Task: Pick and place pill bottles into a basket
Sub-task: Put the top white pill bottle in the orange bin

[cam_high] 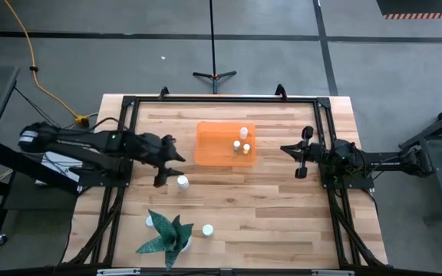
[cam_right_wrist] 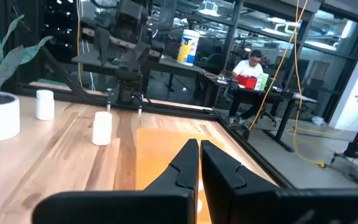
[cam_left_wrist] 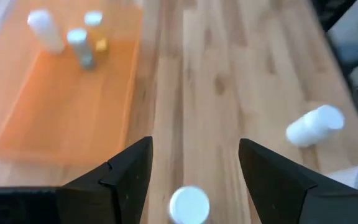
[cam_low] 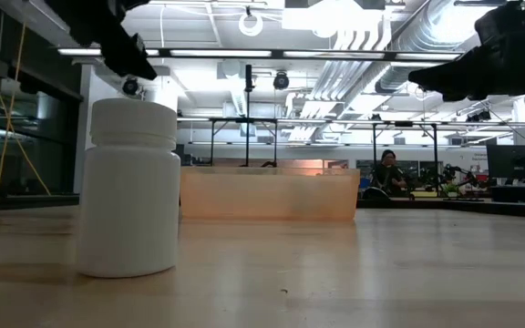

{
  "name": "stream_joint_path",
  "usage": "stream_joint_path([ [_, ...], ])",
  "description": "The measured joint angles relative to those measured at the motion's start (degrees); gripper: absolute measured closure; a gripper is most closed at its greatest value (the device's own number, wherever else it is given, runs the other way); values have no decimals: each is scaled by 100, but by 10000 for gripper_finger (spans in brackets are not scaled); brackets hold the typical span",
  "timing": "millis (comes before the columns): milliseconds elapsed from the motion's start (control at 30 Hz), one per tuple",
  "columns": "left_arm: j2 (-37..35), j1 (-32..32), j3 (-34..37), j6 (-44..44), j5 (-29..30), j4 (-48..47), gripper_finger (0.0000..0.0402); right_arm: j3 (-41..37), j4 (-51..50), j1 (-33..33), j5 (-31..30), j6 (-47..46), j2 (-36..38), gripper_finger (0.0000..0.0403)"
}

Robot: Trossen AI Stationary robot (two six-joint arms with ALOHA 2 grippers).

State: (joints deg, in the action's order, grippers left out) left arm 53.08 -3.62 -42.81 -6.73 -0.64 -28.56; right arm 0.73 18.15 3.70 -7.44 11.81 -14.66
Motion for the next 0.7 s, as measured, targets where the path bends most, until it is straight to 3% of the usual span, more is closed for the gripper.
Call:
stream_joint_path([
  [100,542,-154,-772,-346,383,-929,131,0,3,0,0,165,0,398],
  [267,1338,-337,-1524,-1196,425,-1847,131,2,75,0,-22,239,0,398],
  [433,1977,-517,-1617,-1726,283,-2366,131,4,96,0,-230,241,0,400],
  [700,2548,-513,-1619,-1833,170,-2367,131,4,117,1,-417,372,1,396],
])
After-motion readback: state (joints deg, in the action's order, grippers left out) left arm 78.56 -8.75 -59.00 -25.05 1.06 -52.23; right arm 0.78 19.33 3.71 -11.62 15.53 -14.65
